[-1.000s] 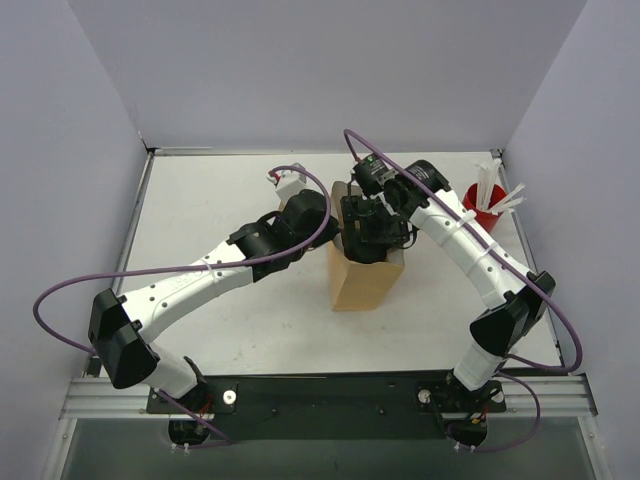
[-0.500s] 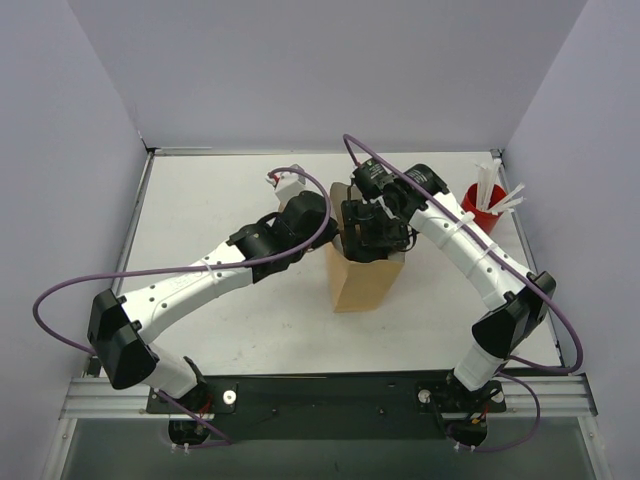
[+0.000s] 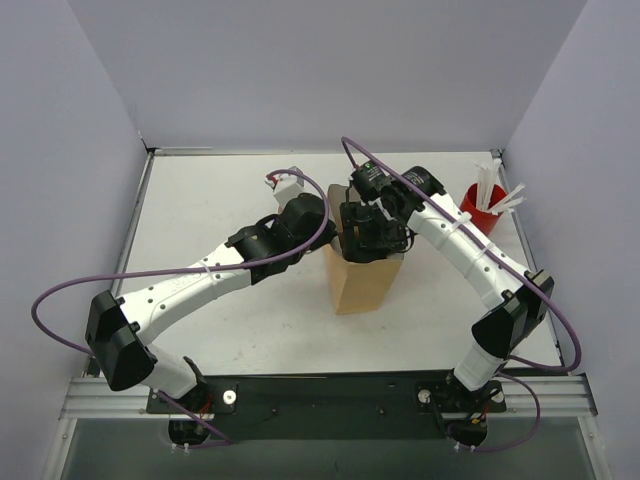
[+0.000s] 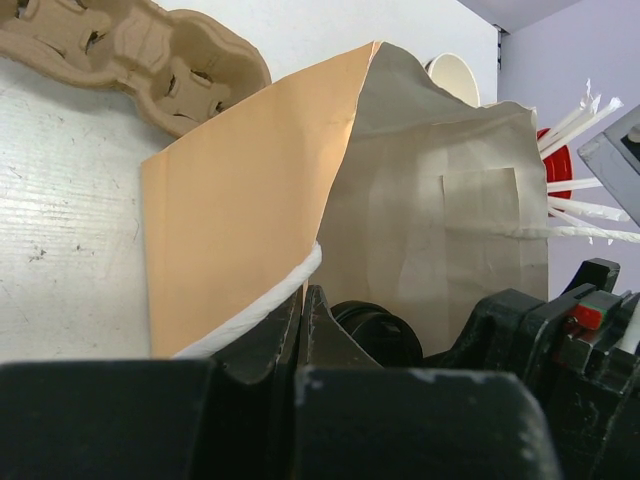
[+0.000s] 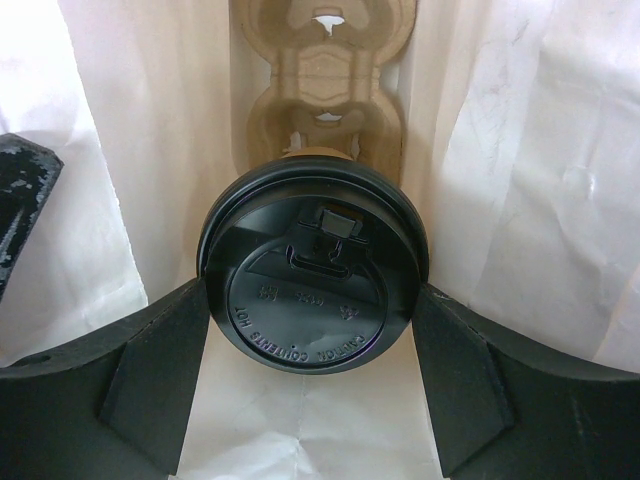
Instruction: Pack the takeout coffee
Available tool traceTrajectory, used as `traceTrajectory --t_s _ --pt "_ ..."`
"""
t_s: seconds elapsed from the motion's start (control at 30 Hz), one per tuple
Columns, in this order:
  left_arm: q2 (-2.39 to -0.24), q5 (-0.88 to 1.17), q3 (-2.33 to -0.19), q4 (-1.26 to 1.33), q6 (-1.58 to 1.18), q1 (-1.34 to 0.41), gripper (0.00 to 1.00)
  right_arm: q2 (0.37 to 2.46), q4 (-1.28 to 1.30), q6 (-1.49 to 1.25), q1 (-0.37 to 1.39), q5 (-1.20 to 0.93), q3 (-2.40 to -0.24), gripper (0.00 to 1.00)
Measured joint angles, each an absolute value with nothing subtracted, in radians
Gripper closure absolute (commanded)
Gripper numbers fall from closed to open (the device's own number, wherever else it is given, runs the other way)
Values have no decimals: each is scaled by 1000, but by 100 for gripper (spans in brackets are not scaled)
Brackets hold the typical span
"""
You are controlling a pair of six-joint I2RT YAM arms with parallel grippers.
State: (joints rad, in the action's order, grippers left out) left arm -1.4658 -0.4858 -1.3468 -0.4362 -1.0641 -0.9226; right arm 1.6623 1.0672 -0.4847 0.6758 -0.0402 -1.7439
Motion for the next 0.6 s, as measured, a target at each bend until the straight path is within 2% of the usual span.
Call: traceTrajectory --t_s 0.6 --pt "-1464 -473 -1346 -437 -1050 -923 100 1694 1056 -469 688 -5 -1704 53"
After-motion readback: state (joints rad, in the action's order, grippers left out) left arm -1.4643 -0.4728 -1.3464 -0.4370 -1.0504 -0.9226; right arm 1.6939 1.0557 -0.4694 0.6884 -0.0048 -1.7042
